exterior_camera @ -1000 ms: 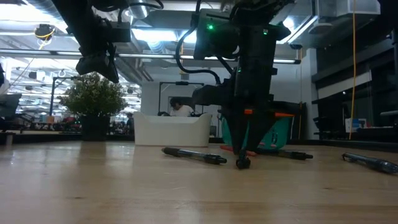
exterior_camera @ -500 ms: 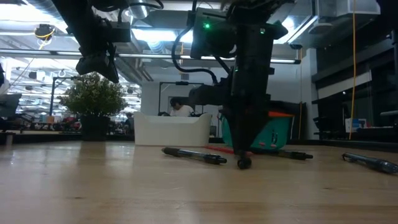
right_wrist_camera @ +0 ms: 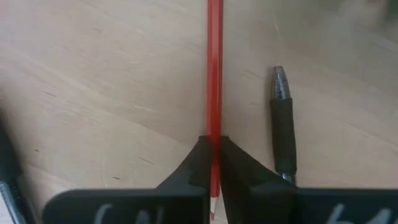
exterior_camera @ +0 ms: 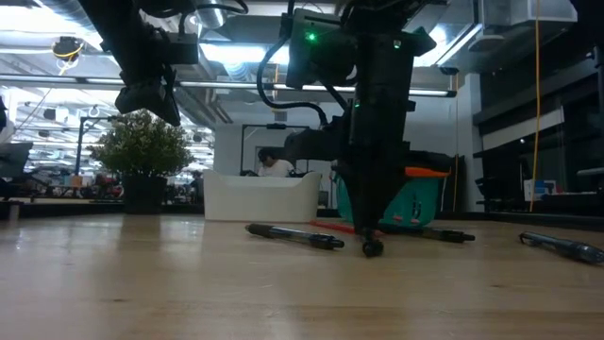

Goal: Sort pens & pencils
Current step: Put the red pencil into the blue bin

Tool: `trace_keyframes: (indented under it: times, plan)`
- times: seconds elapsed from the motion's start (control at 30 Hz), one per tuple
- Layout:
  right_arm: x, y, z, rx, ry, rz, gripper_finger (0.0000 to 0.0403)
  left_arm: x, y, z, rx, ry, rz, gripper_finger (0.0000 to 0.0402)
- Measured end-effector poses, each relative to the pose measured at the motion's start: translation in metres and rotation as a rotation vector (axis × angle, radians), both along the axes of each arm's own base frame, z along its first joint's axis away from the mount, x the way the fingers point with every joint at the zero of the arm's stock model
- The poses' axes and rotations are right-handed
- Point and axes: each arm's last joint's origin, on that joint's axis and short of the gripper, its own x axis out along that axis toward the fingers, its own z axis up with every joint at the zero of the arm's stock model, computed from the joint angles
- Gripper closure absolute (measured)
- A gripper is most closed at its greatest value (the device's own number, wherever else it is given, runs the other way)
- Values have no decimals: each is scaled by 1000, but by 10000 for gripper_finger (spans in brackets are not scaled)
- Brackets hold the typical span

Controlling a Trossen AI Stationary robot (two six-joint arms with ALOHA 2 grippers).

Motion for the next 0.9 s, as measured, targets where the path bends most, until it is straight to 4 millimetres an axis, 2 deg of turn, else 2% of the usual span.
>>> trace_keyframes:
  times: [0.23, 0.47, 0.73, 0.9]
  plan:
    - [2, 1, 2, 6, -4, 8, 386, 0, 0, 0, 0, 0, 0, 351]
    - [10, 2, 20, 11, -23, 20, 400, 0, 0, 0, 0, 0, 0, 351]
    - [11, 6, 37, -9, 15, 36, 401, 0, 0, 0, 0, 1, 0, 351]
    - [11, 9, 38, -72, 7, 68, 385, 0, 0, 0, -17, -3, -2, 351]
